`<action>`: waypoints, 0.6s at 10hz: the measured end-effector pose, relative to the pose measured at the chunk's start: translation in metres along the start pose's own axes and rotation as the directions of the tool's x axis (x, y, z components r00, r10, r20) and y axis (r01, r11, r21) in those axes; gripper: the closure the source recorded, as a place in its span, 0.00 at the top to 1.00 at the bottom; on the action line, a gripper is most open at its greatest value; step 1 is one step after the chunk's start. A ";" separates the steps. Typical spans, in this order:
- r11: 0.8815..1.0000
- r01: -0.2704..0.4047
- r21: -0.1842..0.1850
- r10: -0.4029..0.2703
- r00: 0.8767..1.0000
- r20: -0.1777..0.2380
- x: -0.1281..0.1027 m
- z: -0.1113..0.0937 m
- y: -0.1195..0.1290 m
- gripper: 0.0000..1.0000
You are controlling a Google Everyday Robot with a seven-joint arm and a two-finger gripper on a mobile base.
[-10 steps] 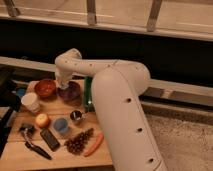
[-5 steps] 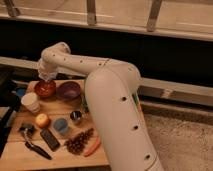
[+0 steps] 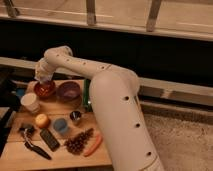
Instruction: Place towel in red bowl
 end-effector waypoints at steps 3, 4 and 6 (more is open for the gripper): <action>0.994 -0.093 0.057 0.098 0.991 -0.088 0.020 0.022 -0.035 0.10; 0.990 -0.116 0.074 0.124 0.986 -0.116 0.026 0.032 -0.044 0.20; 0.984 -0.153 0.096 0.166 0.975 -0.148 0.032 0.047 -0.057 0.43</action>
